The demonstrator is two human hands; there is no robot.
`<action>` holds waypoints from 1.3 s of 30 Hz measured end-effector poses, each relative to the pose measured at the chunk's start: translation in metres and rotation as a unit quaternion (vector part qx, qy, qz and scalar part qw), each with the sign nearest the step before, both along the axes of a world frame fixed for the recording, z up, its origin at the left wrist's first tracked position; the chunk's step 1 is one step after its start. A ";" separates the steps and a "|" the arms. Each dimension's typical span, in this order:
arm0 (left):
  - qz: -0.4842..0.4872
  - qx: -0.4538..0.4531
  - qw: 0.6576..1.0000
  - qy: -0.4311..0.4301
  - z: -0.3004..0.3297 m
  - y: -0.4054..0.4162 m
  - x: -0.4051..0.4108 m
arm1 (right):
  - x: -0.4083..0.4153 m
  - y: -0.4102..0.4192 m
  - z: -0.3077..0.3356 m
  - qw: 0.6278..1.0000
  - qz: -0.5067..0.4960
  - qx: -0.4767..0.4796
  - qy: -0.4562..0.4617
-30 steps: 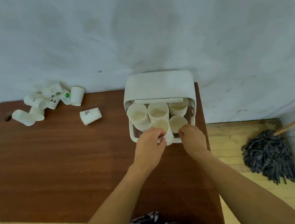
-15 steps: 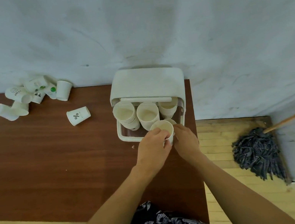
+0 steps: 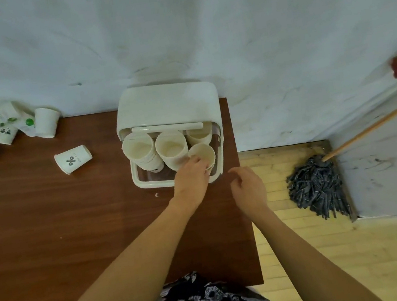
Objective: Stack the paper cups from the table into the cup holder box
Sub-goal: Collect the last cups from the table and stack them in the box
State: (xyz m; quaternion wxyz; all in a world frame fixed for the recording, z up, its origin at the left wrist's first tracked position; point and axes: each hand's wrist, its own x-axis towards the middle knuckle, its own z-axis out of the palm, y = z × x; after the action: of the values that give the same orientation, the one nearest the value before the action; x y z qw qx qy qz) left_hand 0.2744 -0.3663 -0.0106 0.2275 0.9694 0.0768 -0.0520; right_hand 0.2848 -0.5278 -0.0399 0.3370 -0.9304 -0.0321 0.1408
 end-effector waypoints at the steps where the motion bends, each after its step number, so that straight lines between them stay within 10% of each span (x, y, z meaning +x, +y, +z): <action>1: -0.004 0.001 1.000 0.004 -0.002 0.000 0.001 | -0.001 -0.001 0.000 1.000 -0.002 -0.001 0.000; 16: 0.028 -0.073 0.992 -0.094 0.014 0.055 -0.036 | -0.011 0.069 0.030 0.997 0.061 0.032 -0.020; 25: 0.153 -0.012 0.988 0.028 0.014 0.178 -0.086 | -0.041 0.177 0.038 0.973 0.229 0.005 0.013; 39: 0.319 -0.048 0.944 0.071 -0.029 0.378 -0.068 | -0.030 0.344 0.026 0.983 0.174 -0.053 0.035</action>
State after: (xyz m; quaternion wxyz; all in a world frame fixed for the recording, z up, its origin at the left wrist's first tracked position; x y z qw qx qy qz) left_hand 0.2062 0.0113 -0.0393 0.2725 0.8759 0.3951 -0.0495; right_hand 0.2546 -0.1837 -0.0136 0.2587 -0.9215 -0.1743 0.2312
